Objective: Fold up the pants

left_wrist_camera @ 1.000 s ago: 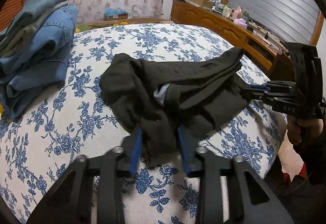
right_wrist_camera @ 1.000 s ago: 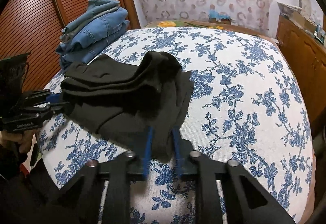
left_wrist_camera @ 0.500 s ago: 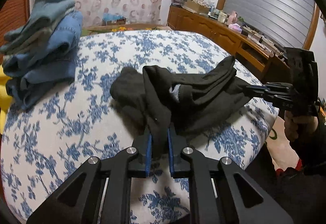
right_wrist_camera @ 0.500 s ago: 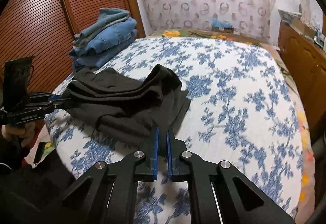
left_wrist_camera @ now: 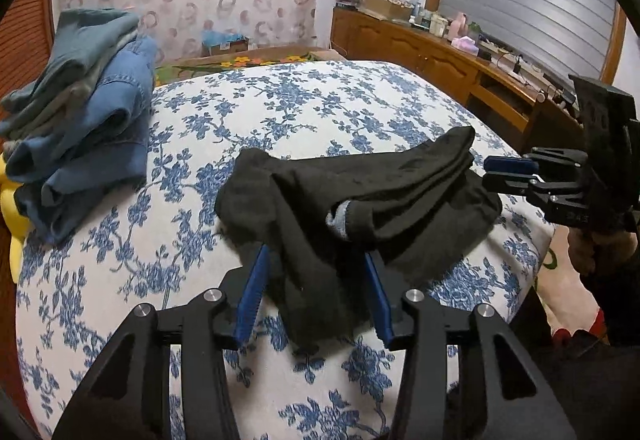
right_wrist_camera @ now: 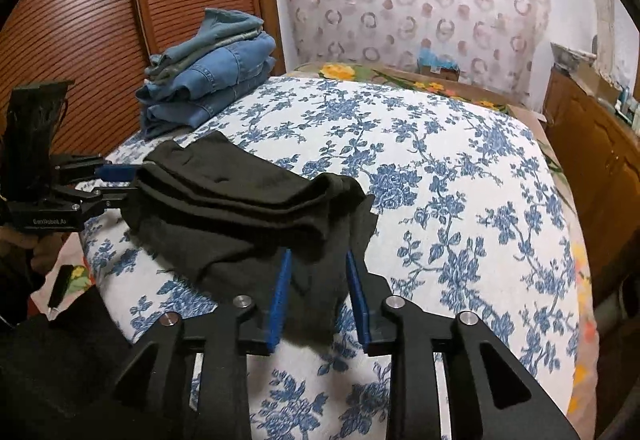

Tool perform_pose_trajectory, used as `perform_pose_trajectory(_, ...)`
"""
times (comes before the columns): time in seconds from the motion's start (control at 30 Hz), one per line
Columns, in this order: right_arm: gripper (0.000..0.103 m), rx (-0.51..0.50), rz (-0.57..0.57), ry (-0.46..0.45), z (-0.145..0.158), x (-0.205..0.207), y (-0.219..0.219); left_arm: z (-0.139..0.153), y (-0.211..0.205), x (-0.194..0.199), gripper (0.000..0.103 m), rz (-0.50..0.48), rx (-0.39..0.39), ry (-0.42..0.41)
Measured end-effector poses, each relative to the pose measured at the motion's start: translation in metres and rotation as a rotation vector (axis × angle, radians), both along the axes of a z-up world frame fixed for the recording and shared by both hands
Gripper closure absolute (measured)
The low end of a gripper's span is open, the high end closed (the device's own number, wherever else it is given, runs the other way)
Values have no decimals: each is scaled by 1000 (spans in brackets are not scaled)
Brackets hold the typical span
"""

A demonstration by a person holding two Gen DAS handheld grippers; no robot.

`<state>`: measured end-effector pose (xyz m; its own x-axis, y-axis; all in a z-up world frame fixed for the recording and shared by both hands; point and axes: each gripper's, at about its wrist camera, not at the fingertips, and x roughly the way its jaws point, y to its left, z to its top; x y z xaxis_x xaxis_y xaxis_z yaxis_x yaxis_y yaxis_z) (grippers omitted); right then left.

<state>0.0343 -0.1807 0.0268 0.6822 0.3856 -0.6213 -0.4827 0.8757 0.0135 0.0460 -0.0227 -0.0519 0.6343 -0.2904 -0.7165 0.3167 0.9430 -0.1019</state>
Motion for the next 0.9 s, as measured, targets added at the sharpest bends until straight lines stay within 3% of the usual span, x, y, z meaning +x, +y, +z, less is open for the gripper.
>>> perform_pose_trajectory(0.3,68,-63,21,20,-5,30,13,-2,1,27,55,-7,9,21)
perform_pose_trajectory(0.57,68,-51,26,18,3,67,23,2,7,57,55,9,-6,30)
perform_pose_trajectory(0.9,68,-17,-31,86,-10,108,21,-8,17,90,55,26,-12,72)
